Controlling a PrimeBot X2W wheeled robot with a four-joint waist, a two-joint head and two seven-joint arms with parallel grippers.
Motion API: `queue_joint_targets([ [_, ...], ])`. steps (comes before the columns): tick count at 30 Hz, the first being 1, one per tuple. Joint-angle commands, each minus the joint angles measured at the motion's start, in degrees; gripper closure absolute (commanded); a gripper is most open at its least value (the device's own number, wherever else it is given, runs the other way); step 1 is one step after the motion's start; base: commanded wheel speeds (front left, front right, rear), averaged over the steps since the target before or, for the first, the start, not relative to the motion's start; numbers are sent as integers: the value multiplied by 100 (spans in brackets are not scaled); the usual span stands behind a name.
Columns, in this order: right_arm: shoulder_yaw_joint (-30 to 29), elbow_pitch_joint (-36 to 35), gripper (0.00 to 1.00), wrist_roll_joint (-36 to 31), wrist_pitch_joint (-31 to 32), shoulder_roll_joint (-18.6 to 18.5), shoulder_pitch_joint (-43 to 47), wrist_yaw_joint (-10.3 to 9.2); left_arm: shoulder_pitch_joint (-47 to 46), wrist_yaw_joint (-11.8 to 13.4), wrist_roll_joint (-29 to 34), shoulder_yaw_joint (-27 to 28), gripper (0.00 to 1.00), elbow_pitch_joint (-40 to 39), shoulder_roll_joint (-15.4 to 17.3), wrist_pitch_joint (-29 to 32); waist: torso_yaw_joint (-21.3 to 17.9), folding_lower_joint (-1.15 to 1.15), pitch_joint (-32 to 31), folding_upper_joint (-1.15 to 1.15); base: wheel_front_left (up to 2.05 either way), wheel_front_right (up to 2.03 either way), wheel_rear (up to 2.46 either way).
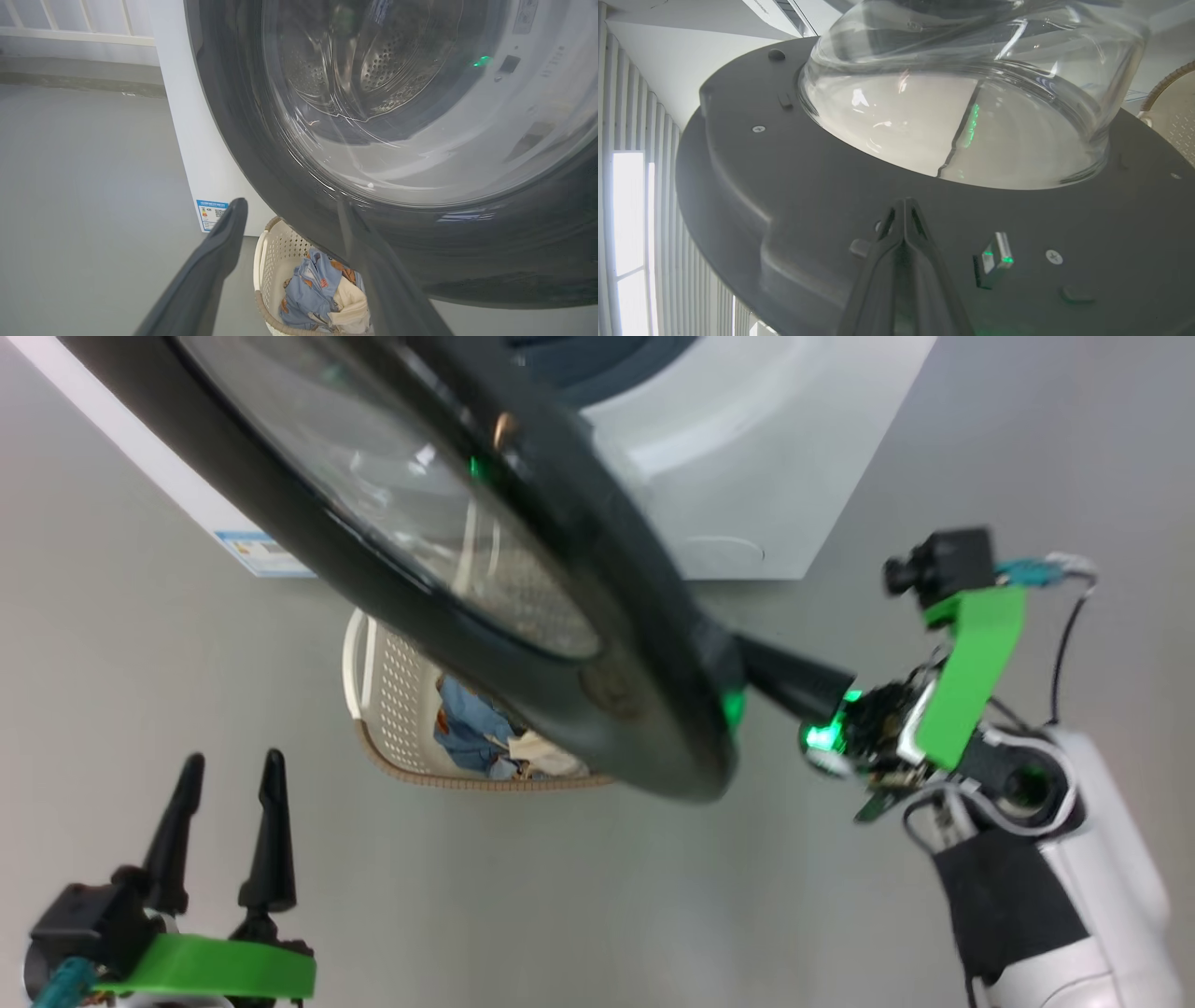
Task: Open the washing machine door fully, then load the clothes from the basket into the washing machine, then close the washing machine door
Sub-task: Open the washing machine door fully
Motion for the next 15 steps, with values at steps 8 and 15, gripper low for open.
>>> queue_joint_targets([
  [8, 832, -72, 100, 235, -242, 197, 417, 10, 92, -4, 9, -57, 0, 52, 123, -36, 311, 1, -528, 0, 0, 0, 0],
  [15, 1525, 53, 100, 475, -609, 199, 610, 10, 101, -5, -38, -192, 0, 158, 123, -36, 625, 1, -811, 0, 0, 0, 0],
])
